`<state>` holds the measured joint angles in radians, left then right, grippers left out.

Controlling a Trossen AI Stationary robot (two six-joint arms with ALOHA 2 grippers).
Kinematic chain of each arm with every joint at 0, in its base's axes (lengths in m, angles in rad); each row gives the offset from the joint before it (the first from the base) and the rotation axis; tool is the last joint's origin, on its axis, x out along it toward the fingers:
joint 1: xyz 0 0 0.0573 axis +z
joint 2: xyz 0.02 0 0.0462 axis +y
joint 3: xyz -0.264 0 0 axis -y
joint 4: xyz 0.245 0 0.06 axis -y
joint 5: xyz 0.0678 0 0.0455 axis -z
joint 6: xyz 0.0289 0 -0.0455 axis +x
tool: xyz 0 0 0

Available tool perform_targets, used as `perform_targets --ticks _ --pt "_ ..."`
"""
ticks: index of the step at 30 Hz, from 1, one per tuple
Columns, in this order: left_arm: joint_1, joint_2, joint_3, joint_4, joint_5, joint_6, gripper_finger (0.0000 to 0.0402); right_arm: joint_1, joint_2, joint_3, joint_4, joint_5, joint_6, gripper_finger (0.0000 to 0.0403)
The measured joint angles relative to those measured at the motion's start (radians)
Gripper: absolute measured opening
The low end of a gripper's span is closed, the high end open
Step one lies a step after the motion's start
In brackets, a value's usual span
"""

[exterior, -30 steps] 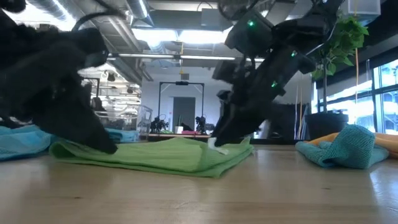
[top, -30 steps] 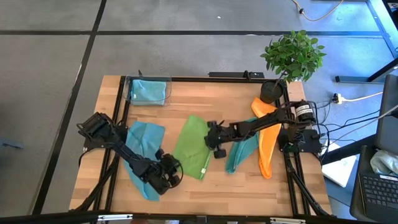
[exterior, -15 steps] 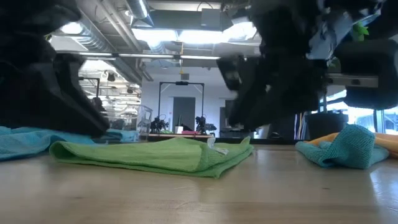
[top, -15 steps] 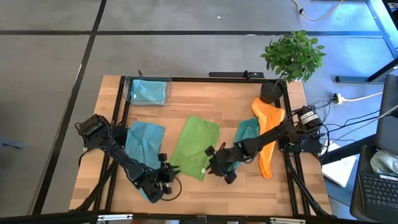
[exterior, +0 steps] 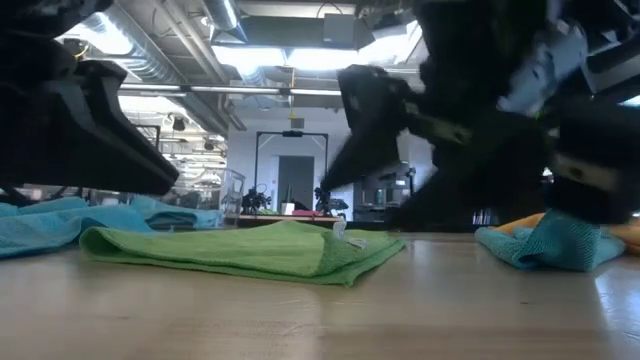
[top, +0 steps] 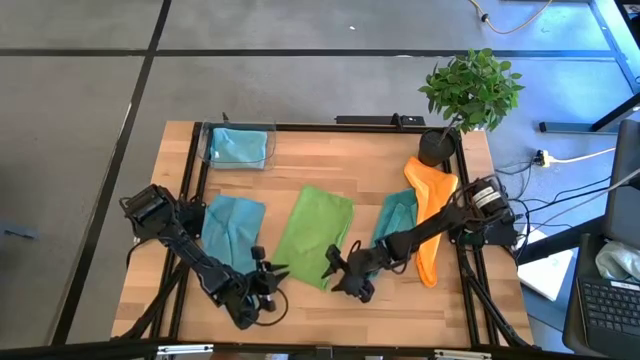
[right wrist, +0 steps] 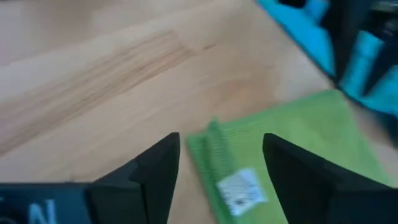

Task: Fold microfiber towels
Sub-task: Fold the green microfiber cloth

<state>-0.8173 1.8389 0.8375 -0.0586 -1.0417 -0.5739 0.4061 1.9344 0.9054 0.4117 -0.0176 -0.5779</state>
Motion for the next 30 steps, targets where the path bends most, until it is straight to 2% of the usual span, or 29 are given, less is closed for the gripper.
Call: perform_targets --ticks 3,7,14,21,26,30 --pt "0.001 0.000 0.000 0.000 -0.008 0.000 0.0078 0.014 0.016 0.018 -0.026 0.004 -0.034 0.0226" --pt "0.000 0.000 0.000 -0.005 -0.011 -0.021 0.0078 0.025 0.020 0.064 -0.050 0.066 -0.035 0.0209" --pt "-0.001 -0.001 0.000 -0.008 -0.013 -0.026 0.0078 0.016 0.021 0.099 -0.193 0.069 -0.033 0.0189" --pt "-0.001 -0.001 0.000 -0.008 -0.014 -0.026 0.0078 0.008 0.028 0.100 -0.189 0.065 -0.030 0.0188" --pt "-0.001 -0.001 0.000 -0.009 -0.014 -0.027 0.0078 -0.016 0.077 0.102 -0.152 -0.003 -0.026 0.0188" --pt "-0.001 -0.001 0.000 -0.008 -0.014 -0.028 0.0078 -0.024 0.096 0.103 -0.122 -0.007 0.005 0.0187"
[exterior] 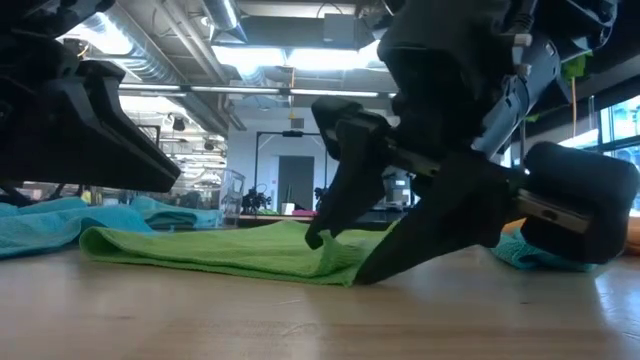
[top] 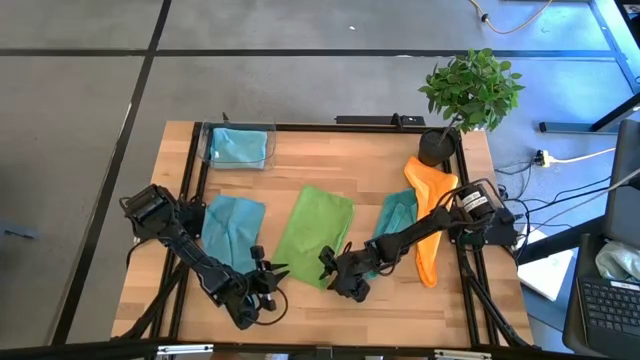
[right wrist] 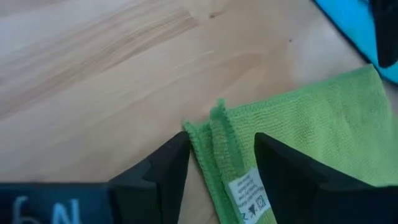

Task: Fold microfiber towels
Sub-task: Fold the green microfiber cloth

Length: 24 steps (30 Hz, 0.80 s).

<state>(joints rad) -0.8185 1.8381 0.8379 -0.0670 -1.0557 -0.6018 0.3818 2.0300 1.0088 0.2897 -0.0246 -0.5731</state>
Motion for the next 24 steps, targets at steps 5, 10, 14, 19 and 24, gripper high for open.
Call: perform_targets --ticks 5,10,14,19,24 --pt "0.000 0.000 0.000 0.000 0.003 -0.001 0.0078 0.002 0.001 0.001 -0.025 0.000 0.023 0.0158" --pt "0.000 0.000 0.000 0.000 0.004 -0.003 0.0078 0.013 0.001 0.001 -0.060 0.001 0.038 0.0092" --pt "0.000 0.000 0.000 0.000 0.005 -0.016 0.0078 0.017 0.002 0.000 -0.069 0.000 0.067 0.0030" --pt "0.000 0.000 0.000 0.000 0.006 -0.017 0.0078 0.019 0.002 -0.001 -0.068 0.042 0.066 0.0015" --pt "0.000 0.000 0.000 0.000 0.007 -0.019 0.0078 0.019 0.003 -0.001 -0.066 0.044 0.065 0.0030"
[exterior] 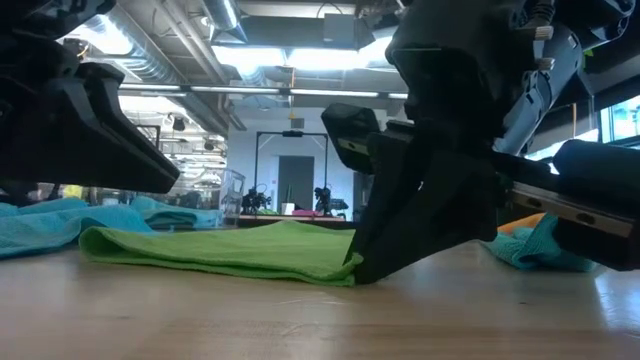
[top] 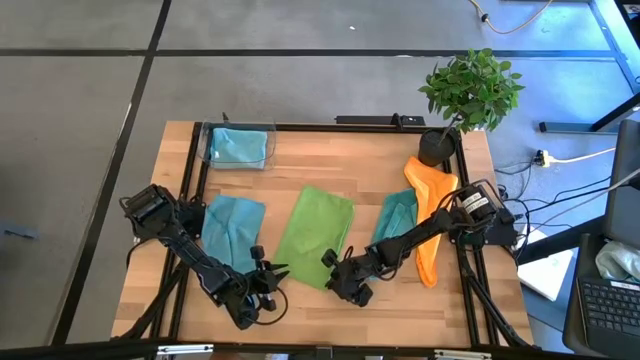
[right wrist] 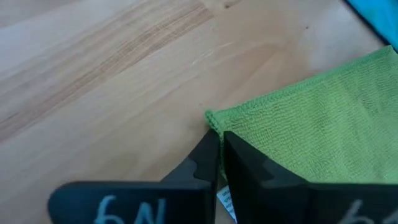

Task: Fold microfiber towels
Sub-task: Fold the green microfiber cloth

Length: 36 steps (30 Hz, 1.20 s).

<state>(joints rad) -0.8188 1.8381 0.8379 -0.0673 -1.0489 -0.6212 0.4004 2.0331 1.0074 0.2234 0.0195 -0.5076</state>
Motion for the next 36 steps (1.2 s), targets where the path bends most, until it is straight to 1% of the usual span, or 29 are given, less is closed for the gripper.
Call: perform_targets --ticks 3,5,7,8,10,15,18,22,25,29,31,34,36 --pt "0.000 0.000 0.000 0.000 0.030 0.002 0.0078 0.002 0.000 0.000 0.000 -0.029 0.001 0.0016" --pt "0.000 0.000 0.000 -0.003 0.085 0.023 0.0078 0.009 -0.002 -0.001 -0.001 -0.025 0.000 0.0007" --pt "-0.001 0.000 0.000 -0.003 0.155 0.066 0.0078 0.013 -0.002 -0.001 -0.001 -0.025 0.000 0.0009" --pt "-0.008 0.000 0.000 -0.002 0.168 0.091 0.0078 0.016 -0.002 -0.001 -0.002 -0.025 0.000 0.0012" --pt "-0.028 0.000 0.010 -0.005 0.161 0.158 0.0078 0.022 -0.002 0.000 -0.006 -0.025 0.003 0.0015" --pt "-0.075 -0.001 0.048 -0.023 0.120 0.428 0.0078 0.037 -0.002 0.000 -0.026 -0.023 0.027 0.0005" --pt "-0.079 -0.001 0.068 -0.067 0.105 0.494 0.0078 0.044 -0.002 0.000 -0.037 -0.022 0.034 0.0010" --pt "-0.074 -0.001 0.096 -0.165 0.099 0.492 0.0078 0.046 -0.002 0.000 -0.038 -0.010 0.058 0.0023" --pt "-0.072 -0.001 0.107 -0.210 0.083 0.469 0.0078 0.047 -0.003 0.000 -0.046 -0.004 0.058 0.0025" --pt "-0.072 -0.001 0.109 -0.218 0.102 0.467 0.0078 0.050 -0.011 0.002 -0.104 -0.040 0.087 0.0008" --pt "-0.072 -0.001 0.109 -0.218 0.120 0.466 0.0078 0.054 -0.016 0.003 -0.135 -0.054 0.113 0.0006" --pt "-0.072 -0.001 0.109 -0.228 0.125 0.471 0.0078 0.059 -0.033 0.003 -0.178 -0.103 0.157 0.0017" --pt "-0.072 -0.001 0.109 -0.232 0.126 0.503 0.0078 0.063 -0.054 0.001 -0.223 -0.172 0.169 0.0020"
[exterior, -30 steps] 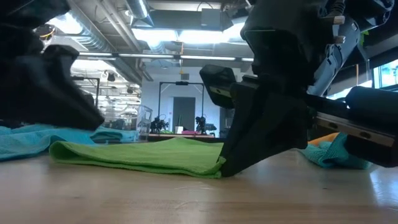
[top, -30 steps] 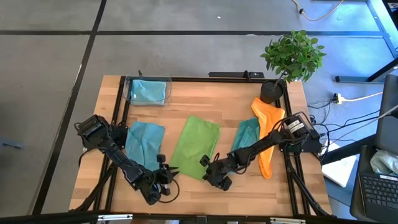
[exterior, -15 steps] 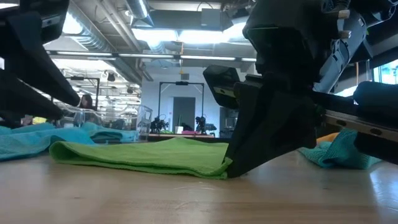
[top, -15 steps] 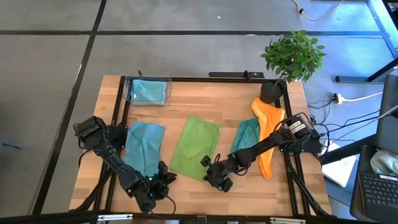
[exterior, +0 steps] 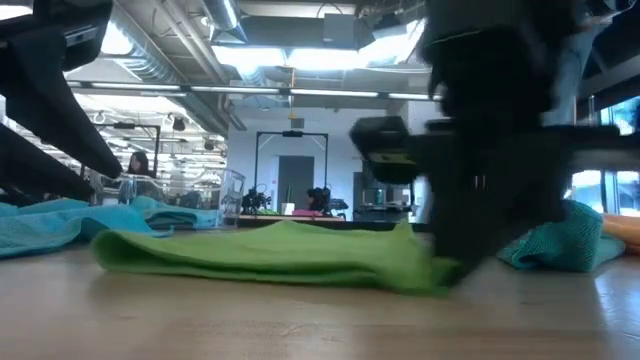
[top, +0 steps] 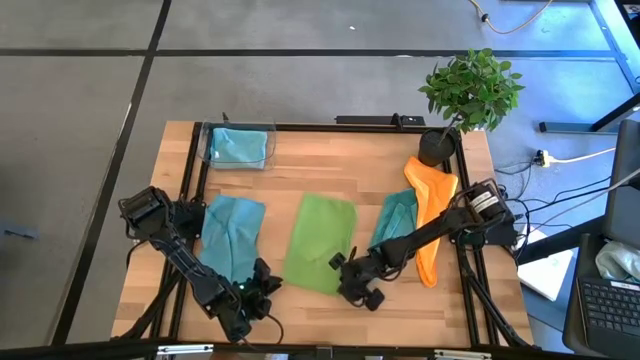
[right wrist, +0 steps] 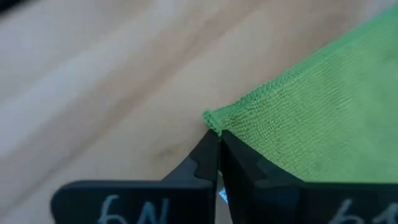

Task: Fold microfiber towels
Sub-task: Fold the green microfiber cloth

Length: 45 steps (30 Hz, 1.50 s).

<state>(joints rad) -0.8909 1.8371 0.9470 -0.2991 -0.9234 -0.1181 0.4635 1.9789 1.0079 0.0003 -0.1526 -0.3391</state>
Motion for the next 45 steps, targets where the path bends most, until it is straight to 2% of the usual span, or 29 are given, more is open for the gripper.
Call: perform_targets --ticks 6,10,13,15,24,32,39,45 --pt "0.037 0.000 0.003 0.046 0.042 0.085 0.0078 0.023 -0.074 -0.009 -0.138 -0.165 0.021 0.0005" --pt "0.099 0.000 0.003 0.185 0.073 0.199 0.0078 0.027 -0.089 -0.009 -0.156 -0.153 0.025 0.0018" --pt "0.148 0.000 0.003 0.309 0.135 0.345 0.0078 0.027 -0.090 -0.008 -0.167 -0.129 0.029 0.0029" --pt "0.170 0.000 0.004 0.336 0.182 0.397 0.0078 0.027 -0.092 -0.012 -0.167 -0.126 0.050 0.0029" --pt "0.174 0.006 0.017 0.296 0.324 0.416 0.0078 0.026 -0.094 -0.018 -0.175 -0.119 0.073 0.0008" --pt "0.177 0.130 0.221 -0.012 0.310 0.446 0.0078 0.026 -0.094 -0.018 -0.172 -0.115 0.103 0.0036" --pt "0.170 0.205 0.312 -0.022 0.306 0.474 0.0078 0.026 -0.094 -0.018 -0.174 -0.114 0.122 0.0039" --pt "0.155 0.208 0.317 -0.072 0.310 0.465 0.0078 0.025 -0.094 -0.017 -0.176 -0.112 0.122 0.0041"
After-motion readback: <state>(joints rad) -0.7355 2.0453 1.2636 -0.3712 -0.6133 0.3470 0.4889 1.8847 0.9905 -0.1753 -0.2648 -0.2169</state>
